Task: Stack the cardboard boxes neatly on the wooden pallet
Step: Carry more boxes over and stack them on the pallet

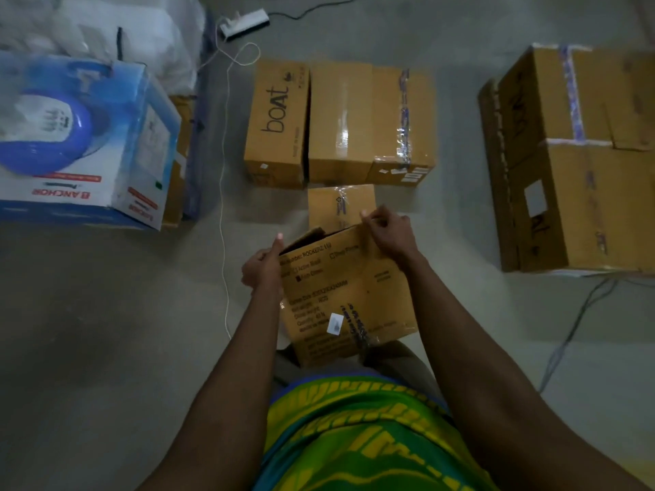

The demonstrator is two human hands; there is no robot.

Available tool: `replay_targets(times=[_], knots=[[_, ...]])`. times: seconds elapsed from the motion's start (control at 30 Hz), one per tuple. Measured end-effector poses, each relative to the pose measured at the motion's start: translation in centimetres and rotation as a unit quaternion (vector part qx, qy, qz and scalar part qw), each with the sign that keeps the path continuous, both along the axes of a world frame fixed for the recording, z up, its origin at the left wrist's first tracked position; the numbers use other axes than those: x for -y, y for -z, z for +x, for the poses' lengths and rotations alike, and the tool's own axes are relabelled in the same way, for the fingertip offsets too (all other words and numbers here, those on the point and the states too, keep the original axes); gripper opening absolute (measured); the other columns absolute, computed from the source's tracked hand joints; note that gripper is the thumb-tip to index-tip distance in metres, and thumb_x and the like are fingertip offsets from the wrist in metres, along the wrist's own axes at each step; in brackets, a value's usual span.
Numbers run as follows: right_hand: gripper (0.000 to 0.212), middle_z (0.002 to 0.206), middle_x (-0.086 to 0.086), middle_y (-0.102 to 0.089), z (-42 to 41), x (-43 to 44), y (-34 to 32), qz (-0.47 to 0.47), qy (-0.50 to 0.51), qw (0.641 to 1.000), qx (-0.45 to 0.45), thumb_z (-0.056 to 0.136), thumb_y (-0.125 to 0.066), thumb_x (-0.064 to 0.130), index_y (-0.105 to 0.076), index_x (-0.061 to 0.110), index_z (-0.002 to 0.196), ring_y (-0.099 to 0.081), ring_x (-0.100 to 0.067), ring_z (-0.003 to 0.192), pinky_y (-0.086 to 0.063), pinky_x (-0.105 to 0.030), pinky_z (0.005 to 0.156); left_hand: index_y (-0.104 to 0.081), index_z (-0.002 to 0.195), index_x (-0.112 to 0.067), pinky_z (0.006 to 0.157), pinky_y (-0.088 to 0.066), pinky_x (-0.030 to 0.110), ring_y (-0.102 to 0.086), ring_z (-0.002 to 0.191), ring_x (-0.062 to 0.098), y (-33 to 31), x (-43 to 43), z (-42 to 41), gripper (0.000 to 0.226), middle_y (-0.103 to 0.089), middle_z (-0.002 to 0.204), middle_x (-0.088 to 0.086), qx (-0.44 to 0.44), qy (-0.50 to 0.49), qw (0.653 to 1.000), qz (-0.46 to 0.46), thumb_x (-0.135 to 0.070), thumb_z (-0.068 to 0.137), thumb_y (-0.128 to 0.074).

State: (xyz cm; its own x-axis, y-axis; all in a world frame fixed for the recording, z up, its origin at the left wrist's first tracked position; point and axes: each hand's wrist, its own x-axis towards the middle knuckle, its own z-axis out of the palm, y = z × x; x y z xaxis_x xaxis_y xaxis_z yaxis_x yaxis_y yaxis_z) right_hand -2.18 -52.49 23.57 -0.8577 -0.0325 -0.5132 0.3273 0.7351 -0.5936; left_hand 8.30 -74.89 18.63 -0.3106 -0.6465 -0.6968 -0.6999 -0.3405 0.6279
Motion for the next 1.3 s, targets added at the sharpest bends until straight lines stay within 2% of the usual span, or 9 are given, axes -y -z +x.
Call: replay_targets(times=[0.13,0.23,0.4,0.57,0.87,1.03,1.17,1.23,1.3], knots=[[0.038,0.123,-0.012,-0.056,0.1,-1.4,0.1,0.037,0.125,0.991,0.007,0.081,-0.071,0.056,-0.053,0.029,0.099,-0.062,-0.029,0.102,-0.057,-0.052,0.089,-0.071,0.115,-0.010,0.078,-0.062,0.050,-0.075,0.085,0.029,-0.4,-0.9,0.0,0.073,-0.076,0.099,0.010,0.009,-0.006,0.979,0.202,-0.035,0.050,-0.095],[0.087,0.138,-0.018,-0.047,1.2,-3.5,-0.2,0.052,0.221,0.971,0.070,0.071,-0.084,0.053,-0.036,0.023,0.139,-0.054,-0.037,0.120,-0.051,-0.052,0.099,-0.074,0.118,-0.012,0.085,-0.058,0.060,-0.076,0.091,0.033,0.1,-1.8,-0.2,0.089,-0.079,0.099,0.011,0.045,0.071,0.953,0.290,-0.044,0.039,-0.096],[0.082,0.114,-0.013,-0.070,4.1,-7.8,-0.8,0.077,0.305,0.939,0.136,0.059,-0.075,0.071,-0.067,0.010,0.113,-0.065,-0.032,0.101,-0.055,-0.044,0.092,-0.071,0.115,-0.011,0.073,-0.064,0.052,-0.077,0.084,0.029,-3.1,-6.7,-0.1,0.077,-0.079,0.092,0.009,0.053,0.118,0.966,0.226,-0.049,0.052,-0.093],[0.081,0.109,-0.012,-0.071,5.5,-12.6,-3.3,0.070,0.358,0.927,0.091,0.058,-0.063,0.076,-0.071,0.012,0.106,-0.066,-0.035,0.099,-0.053,-0.042,0.091,-0.072,0.105,-0.014,0.071,-0.063,0.040,-0.077,0.079,0.025,-7.4,-11.6,-1.6,0.053,-0.080,0.085,0.006,0.021,0.171,0.962,0.211,-0.045,0.065,-0.089],[0.073,0.125,-0.008,-0.067,5.5,-25.7,-12.8,0.036,0.418,0.905,-0.071,0.078,-0.063,0.070,-0.066,0.013,0.124,-0.062,-0.033,0.115,-0.046,-0.038,0.093,-0.071,0.106,-0.026,0.088,-0.059,0.048,-0.074,0.093,0.025,-12.8,-23.7,-4.6,0.097,-0.079,0.092,-0.002,-0.071,0.255,0.959,0.100,-0.086,0.030,-0.082],[0.070,0.121,-0.004,-0.065,8.5,-35.7,-17.6,-0.029,0.506,0.848,-0.156,0.080,-0.064,0.065,-0.063,0.012,0.125,-0.059,-0.029,0.111,-0.043,-0.038,0.091,-0.072,0.095,-0.022,0.087,-0.056,0.041,-0.072,0.087,0.019,-22.0,-35.0,-3.6,0.064,-0.078,0.087,-0.004,-0.151,0.346,0.926,-0.008,-0.077,0.063,-0.073],[0.050,0.096,0.001,-0.070,10.6,-42.3,-20.4,-0.094,0.574,0.786,-0.207,0.071,-0.067,0.063,-0.070,0.019,0.095,-0.066,-0.025,0.094,-0.050,-0.038,0.078,-0.069,0.104,-0.022,0.070,-0.049,0.032,-0.068,0.086,0.016,-26.0,-42.7,-4.3,0.063,-0.075,0.089,-0.005,-0.191,0.386,0.901,-0.061,-0.075,0.070,-0.071],[0.044,0.084,0.003,-0.066,11.1,-45.3,-21.2,-0.087,0.585,0.771,-0.237,0.069,-0.066,0.063,-0.063,0.021,0.080,-0.066,-0.027,0.089,-0.053,-0.043,0.081,-0.069,0.107,-0.026,0.078,-0.051,0.034,-0.065,0.090,0.017,-27.0,-45.9,-4.7,0.066,-0.073,0.094,-0.006,-0.207,0.400,0.890,-0.078,-0.077,0.066,-0.069],[0.044,0.093,0.005,-0.063,11.5,-48.4,-21.7,-0.094,0.595,0.759,-0.248,0.072,-0.066,0.062,-0.064,0.024,0.095,-0.061,-0.022,0.092,-0.051,-0.040,0.086,-0.067,0.099,-0.030,0.088,-0.054,0.037,-0.065,0.093,0.018,-27.4,-48.9,-5.2,0.055,-0.072,0.096,-0.007,-0.224,0.411,0.881,-0.076,-0.074,0.068,-0.071]])
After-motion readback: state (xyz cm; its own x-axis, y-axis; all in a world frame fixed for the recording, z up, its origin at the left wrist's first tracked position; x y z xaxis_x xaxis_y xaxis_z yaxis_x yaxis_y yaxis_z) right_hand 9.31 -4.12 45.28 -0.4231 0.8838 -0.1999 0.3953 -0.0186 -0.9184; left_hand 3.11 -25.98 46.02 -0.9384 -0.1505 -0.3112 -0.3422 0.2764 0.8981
